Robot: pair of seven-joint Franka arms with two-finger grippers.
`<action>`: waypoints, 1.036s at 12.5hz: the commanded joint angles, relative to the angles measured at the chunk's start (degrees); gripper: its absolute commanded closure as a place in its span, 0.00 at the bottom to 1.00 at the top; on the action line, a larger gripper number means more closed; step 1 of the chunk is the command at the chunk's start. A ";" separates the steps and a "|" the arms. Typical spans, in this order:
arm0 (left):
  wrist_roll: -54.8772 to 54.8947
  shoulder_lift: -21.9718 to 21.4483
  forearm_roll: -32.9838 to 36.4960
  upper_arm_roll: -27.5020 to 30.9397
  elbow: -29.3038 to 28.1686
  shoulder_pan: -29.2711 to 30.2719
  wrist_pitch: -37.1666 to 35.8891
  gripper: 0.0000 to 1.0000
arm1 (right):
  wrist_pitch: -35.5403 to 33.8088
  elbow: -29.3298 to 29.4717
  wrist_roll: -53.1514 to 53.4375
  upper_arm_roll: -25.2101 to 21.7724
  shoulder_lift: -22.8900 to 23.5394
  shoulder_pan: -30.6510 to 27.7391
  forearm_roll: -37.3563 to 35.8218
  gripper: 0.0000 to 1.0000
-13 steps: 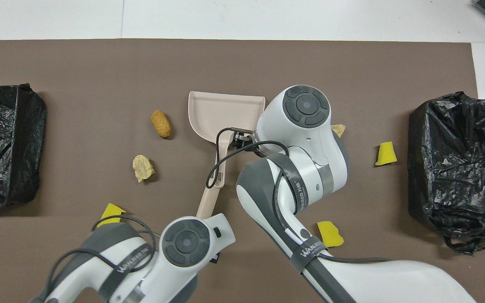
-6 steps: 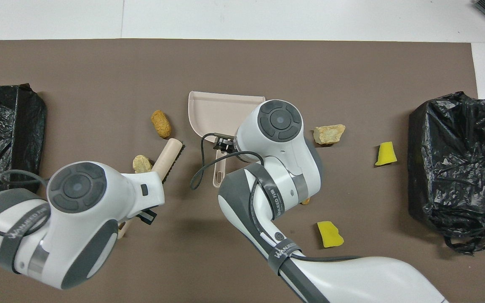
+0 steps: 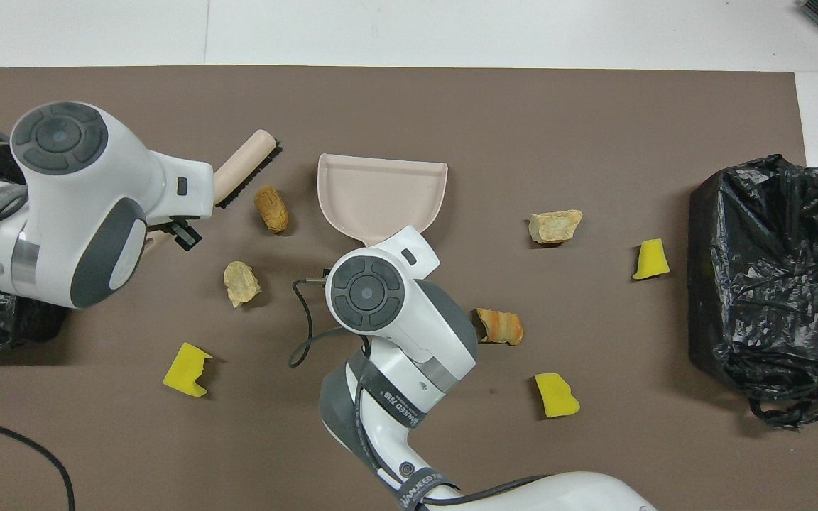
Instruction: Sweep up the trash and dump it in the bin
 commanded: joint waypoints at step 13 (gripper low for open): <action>19.77 -1.04 5.13 -0.75 -9.75 2.52 6.79 1.00 | 1.50 -1.00 0.35 -0.21 -1.44 -0.39 -6.58 1.00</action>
